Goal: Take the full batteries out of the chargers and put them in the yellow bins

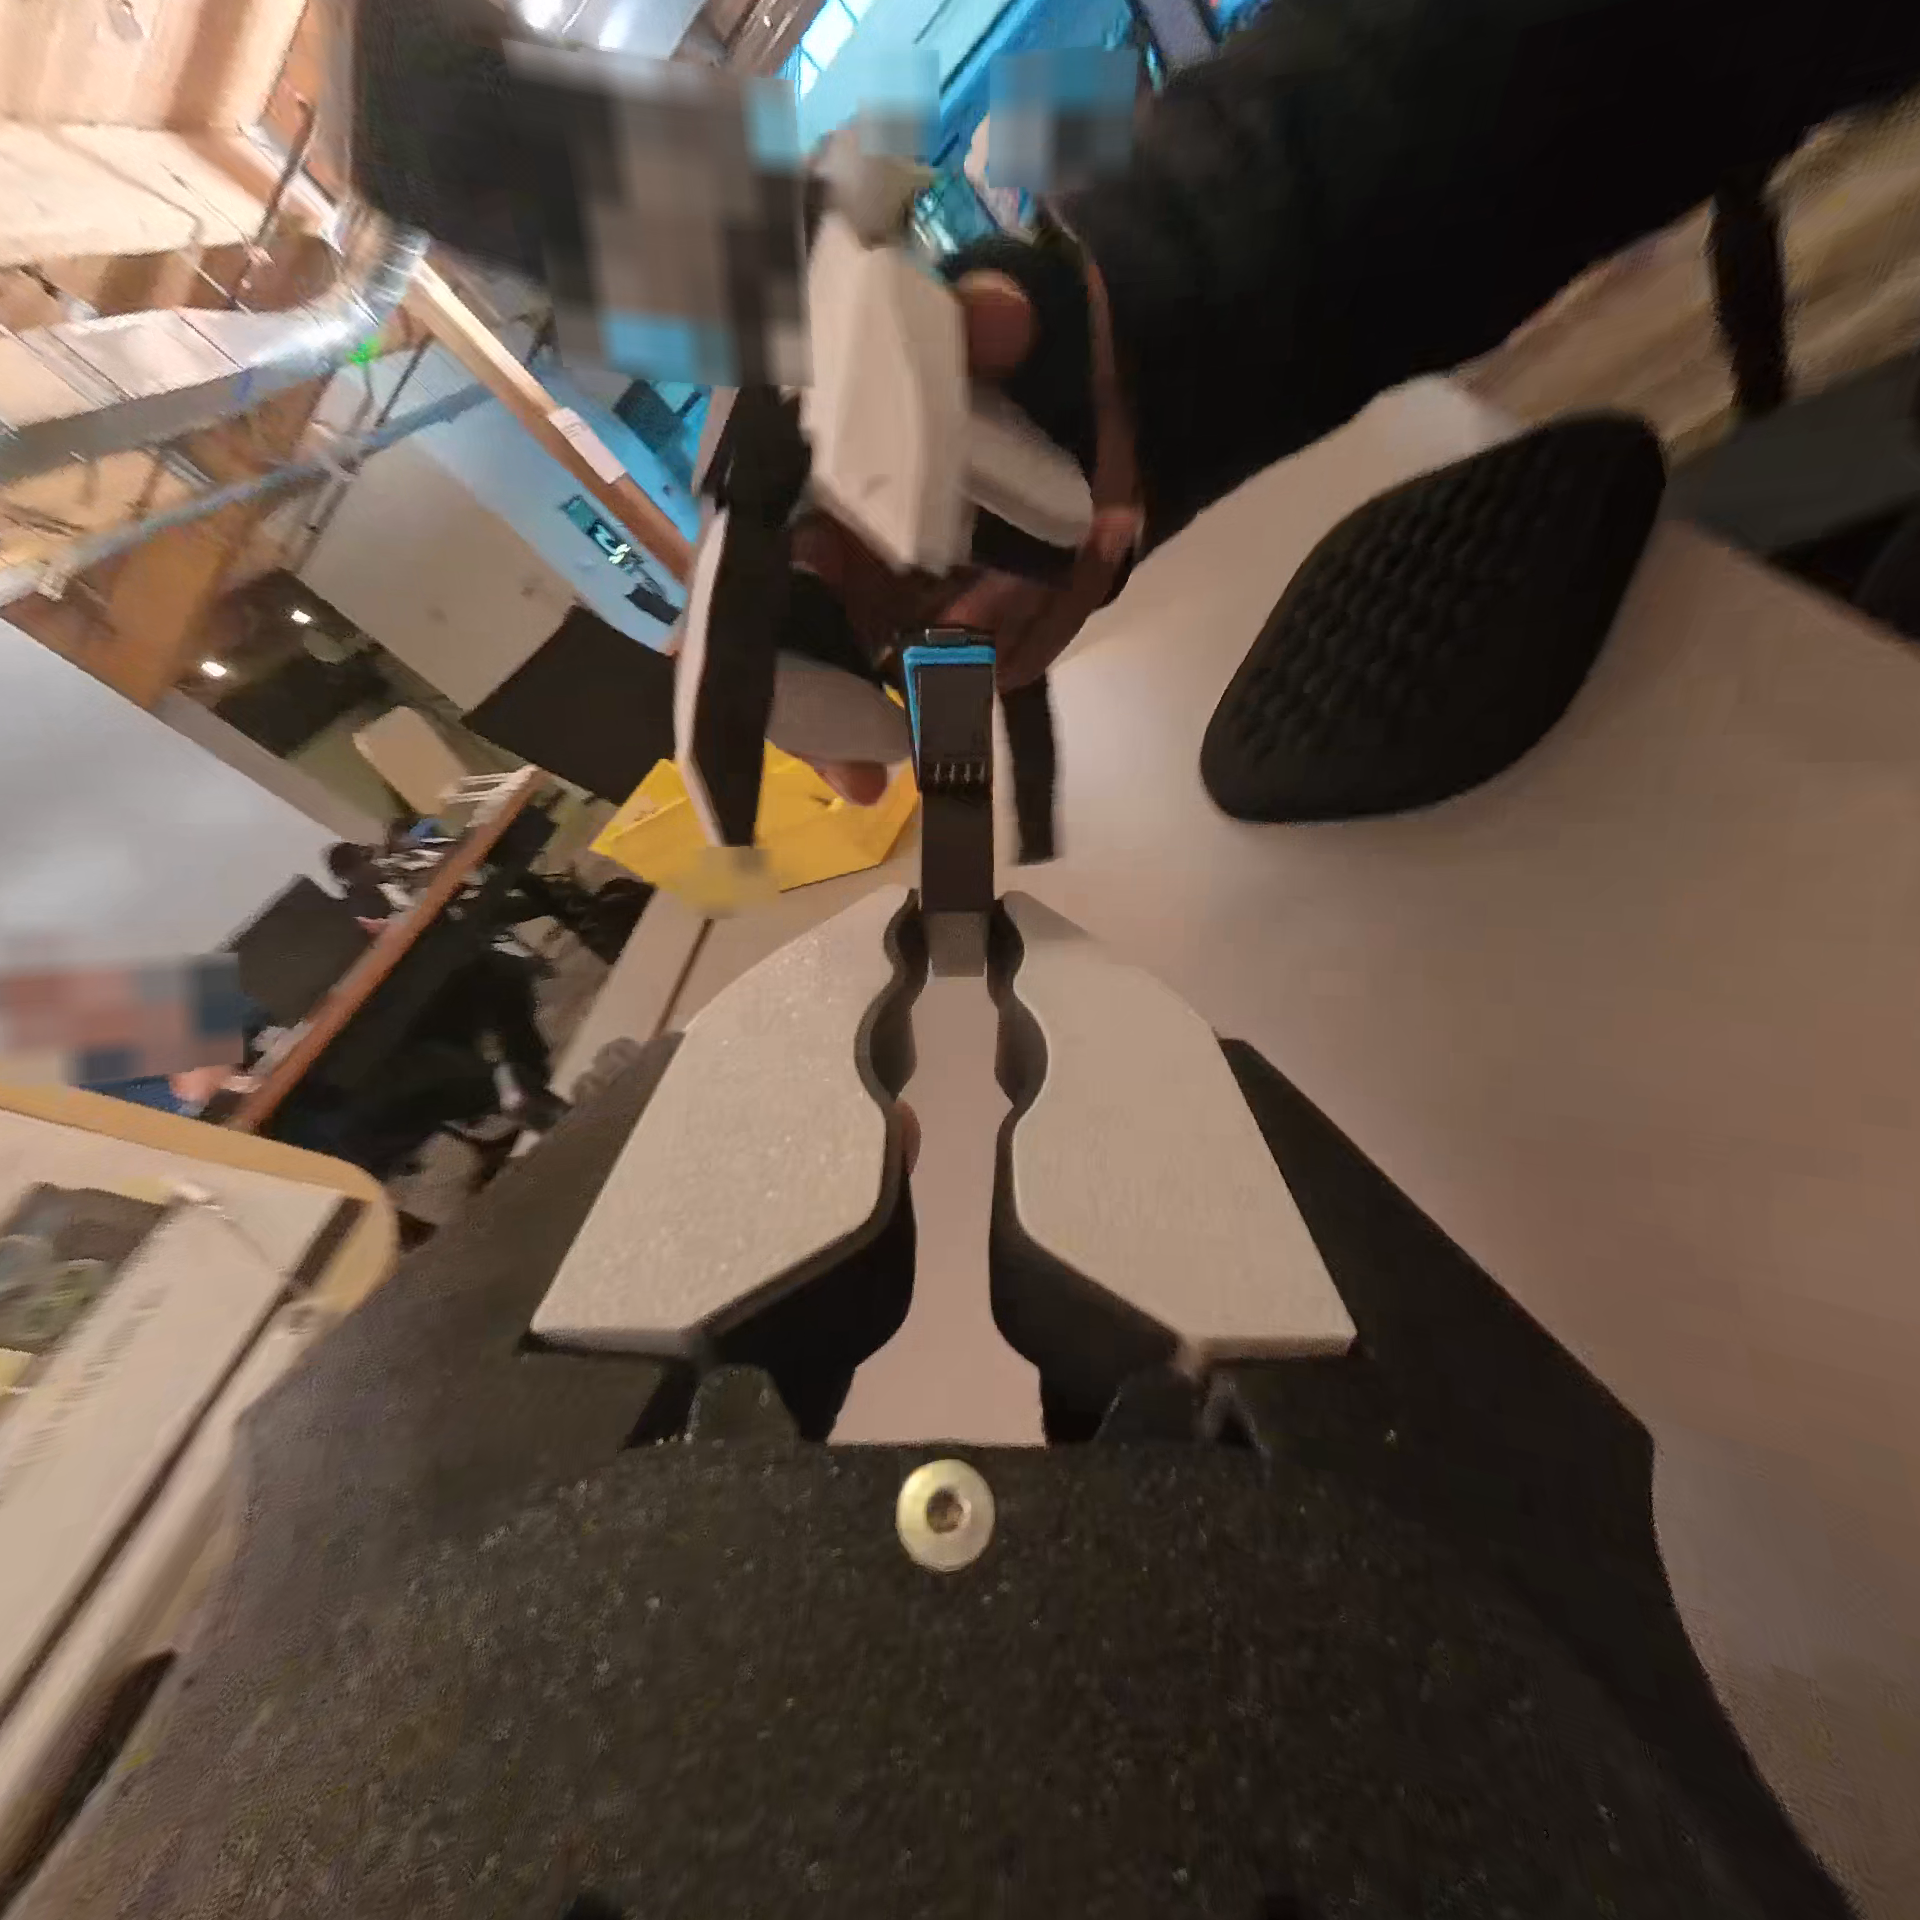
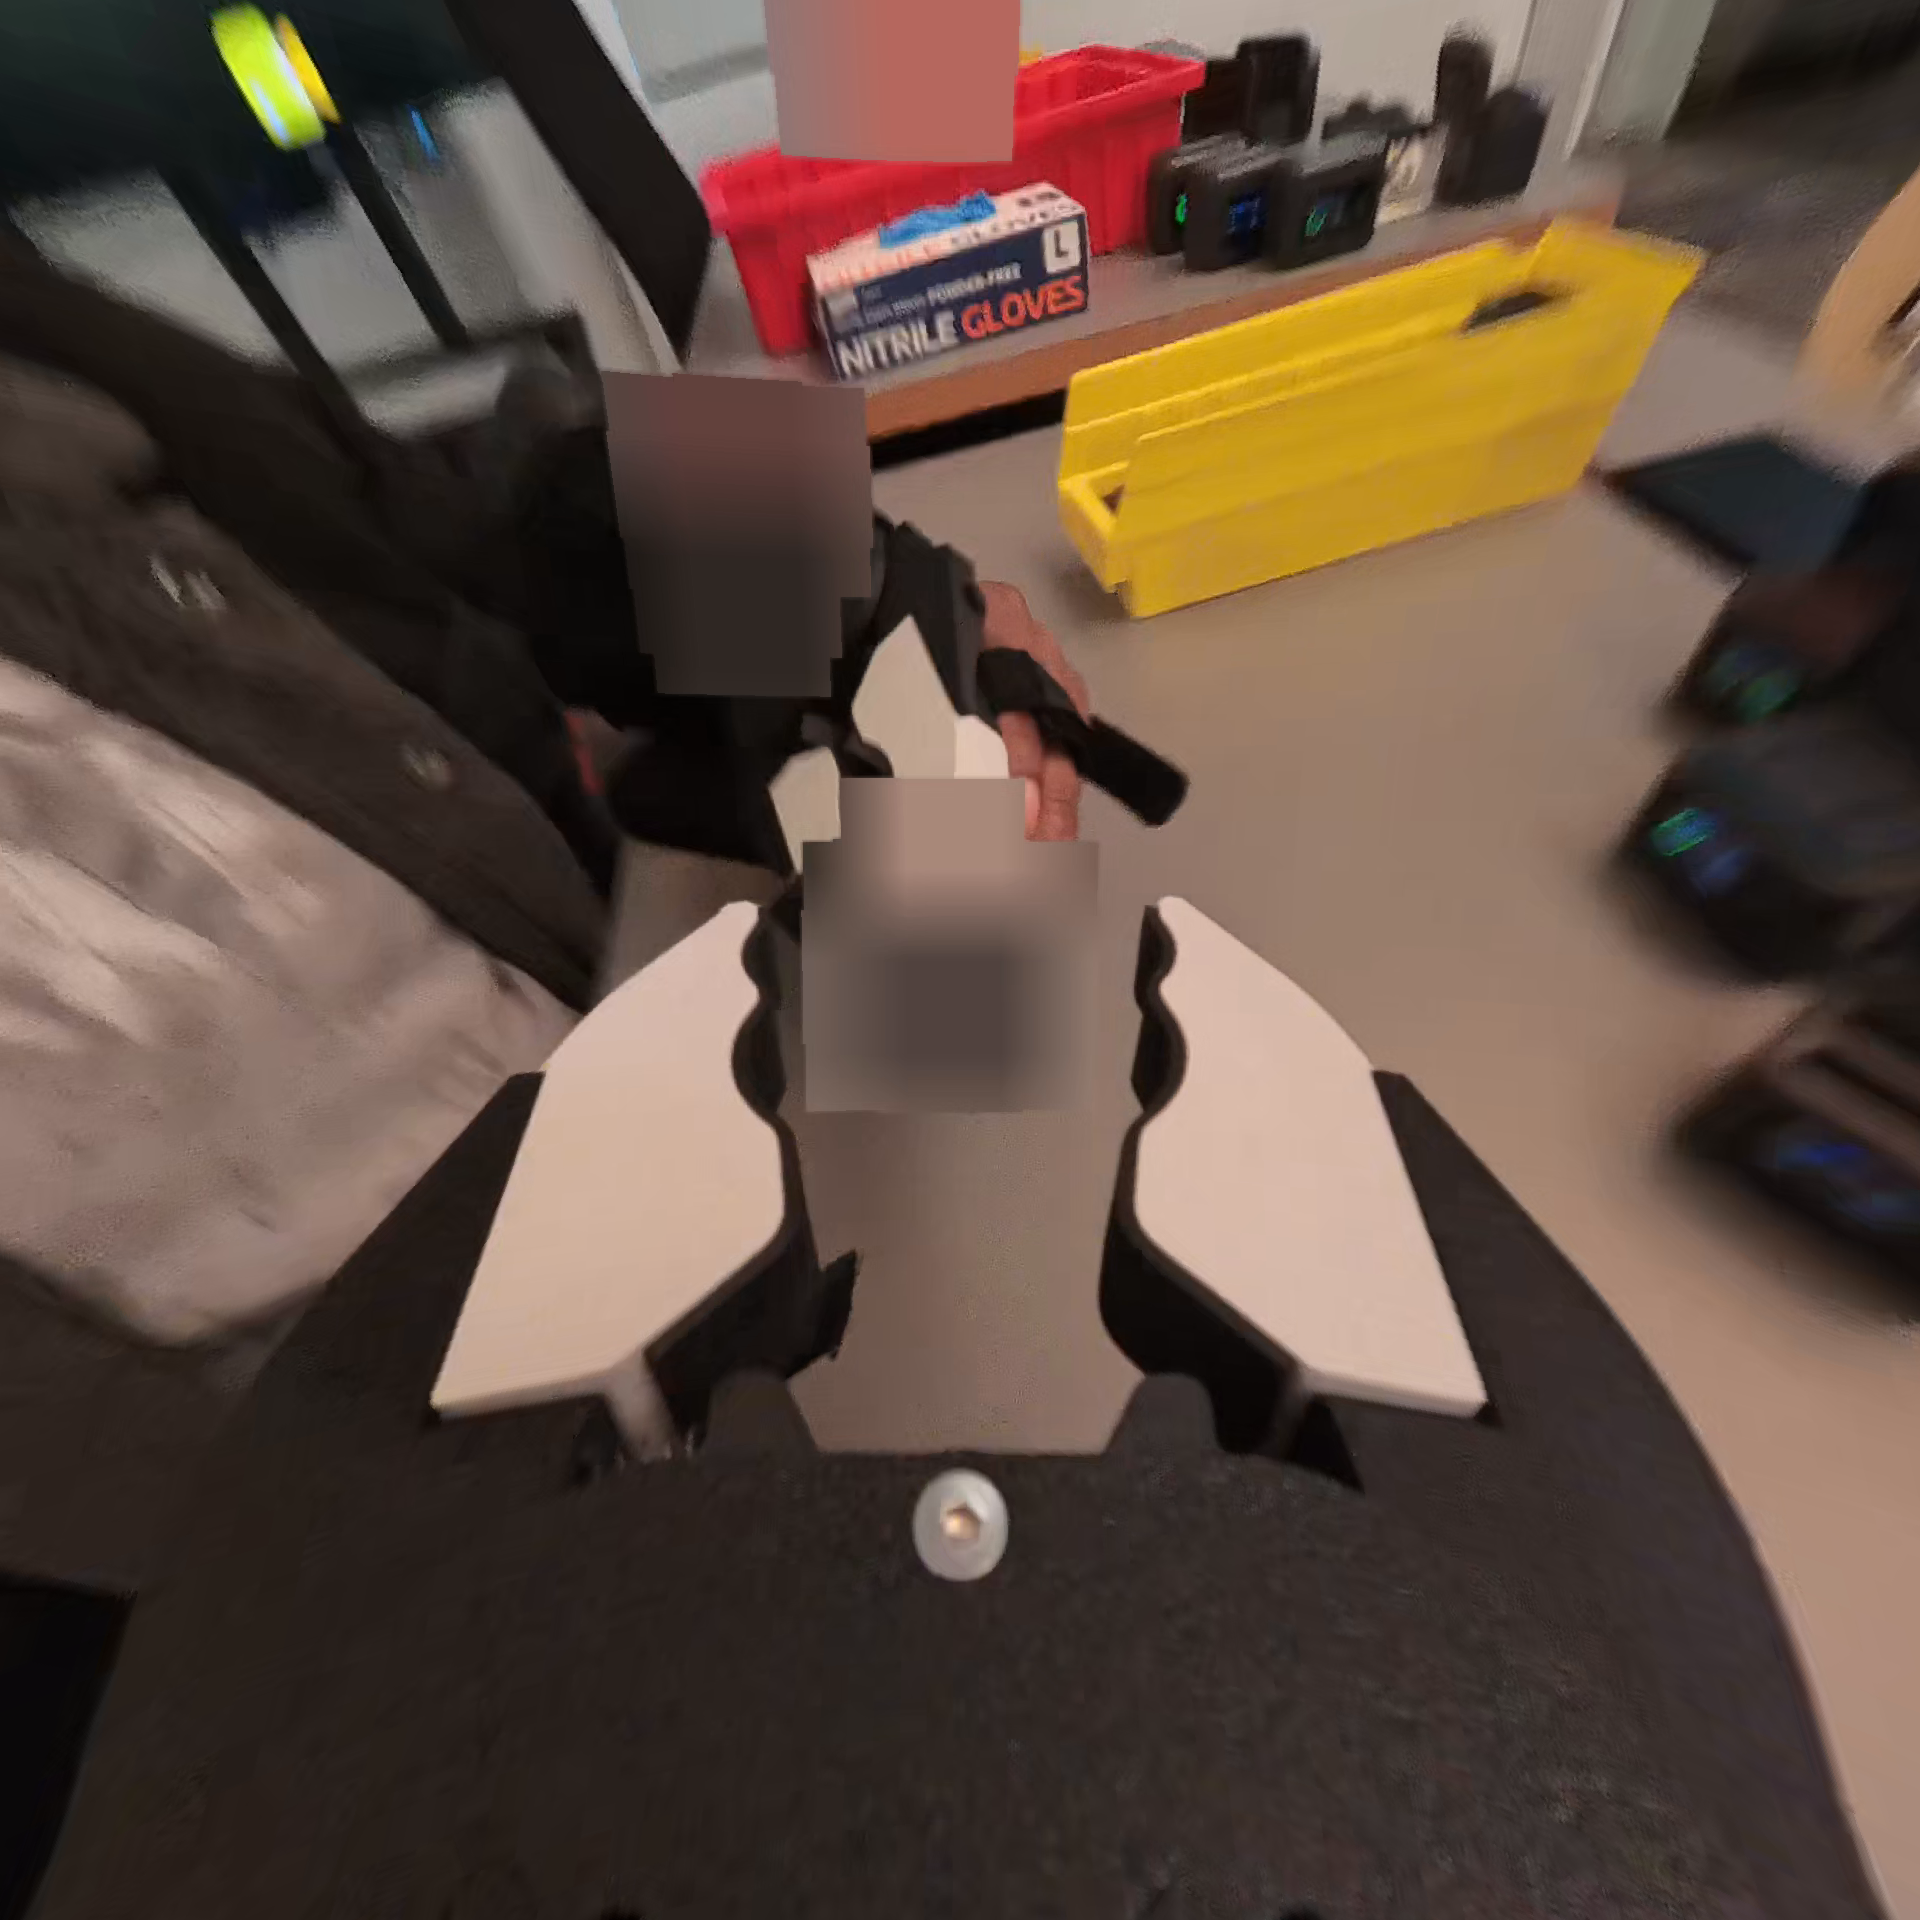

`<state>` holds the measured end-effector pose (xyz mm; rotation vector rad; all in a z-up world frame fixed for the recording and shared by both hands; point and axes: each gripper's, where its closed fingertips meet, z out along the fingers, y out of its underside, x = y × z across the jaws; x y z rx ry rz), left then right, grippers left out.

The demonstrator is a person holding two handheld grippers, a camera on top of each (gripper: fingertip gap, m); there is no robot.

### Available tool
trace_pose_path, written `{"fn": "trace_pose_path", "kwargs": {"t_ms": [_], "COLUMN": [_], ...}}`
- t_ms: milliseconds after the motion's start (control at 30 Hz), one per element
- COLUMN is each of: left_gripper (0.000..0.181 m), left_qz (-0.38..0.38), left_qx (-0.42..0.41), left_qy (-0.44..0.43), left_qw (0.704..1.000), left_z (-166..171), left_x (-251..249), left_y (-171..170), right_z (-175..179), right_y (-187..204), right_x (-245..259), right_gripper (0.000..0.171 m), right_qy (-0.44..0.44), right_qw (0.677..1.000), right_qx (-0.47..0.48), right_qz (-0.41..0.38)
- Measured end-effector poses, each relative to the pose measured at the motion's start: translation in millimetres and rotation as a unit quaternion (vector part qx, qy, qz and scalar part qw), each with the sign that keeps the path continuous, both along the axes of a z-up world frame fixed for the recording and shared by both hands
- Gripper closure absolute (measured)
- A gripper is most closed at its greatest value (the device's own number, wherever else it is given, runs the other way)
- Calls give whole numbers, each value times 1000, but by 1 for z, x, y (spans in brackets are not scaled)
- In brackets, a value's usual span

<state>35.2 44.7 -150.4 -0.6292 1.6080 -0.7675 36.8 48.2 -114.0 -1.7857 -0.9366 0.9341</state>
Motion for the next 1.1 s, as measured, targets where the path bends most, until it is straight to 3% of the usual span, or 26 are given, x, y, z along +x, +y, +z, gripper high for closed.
{"fn": "trace_pose_path", "kwargs": {"t_ms": [133, 233, 333, 600, 667, 833, 1100], "left_gripper": [170, 170, 170, 170, 163, 166, 170], "left_qz": [-50, -81, -81, -48, -23, 24, 58], "left_qx": [-148, -209, -229, -218, -221, -215, -156], "left_qy": [6, 6, 1, 23, 17, 19, 41], "left_qw": [988, 974, 970, 975, 975, 976, 985], "left_z": [9, 11, 11, -1, -1, -6, -25], "left_x": [-2, -3, -2, 3, 4, 7, 11], "left_y": [-2, -5, -2, 8, 19, 38, 48], "right_z": [-2, -5, -10, -16, -5, 9, -44], "right_y": [-5, -3, -2, 7, 24, 98, 193], "right_x": [6, 1, -2, 9, 26, 78, 114], "right_gripper": [123, 138, 155, 157, 157, 157, 157], "right_qy": [-185, -266, -287, -315, -339, -434, -525], "right_qw": [966, 937, 933, 928, 917, 874, 822], "right_qx": [182, 223, 214, 189, 200, 205, 151], "right_qz": [15, 20, 34, 62, 63, 79, 161]}}
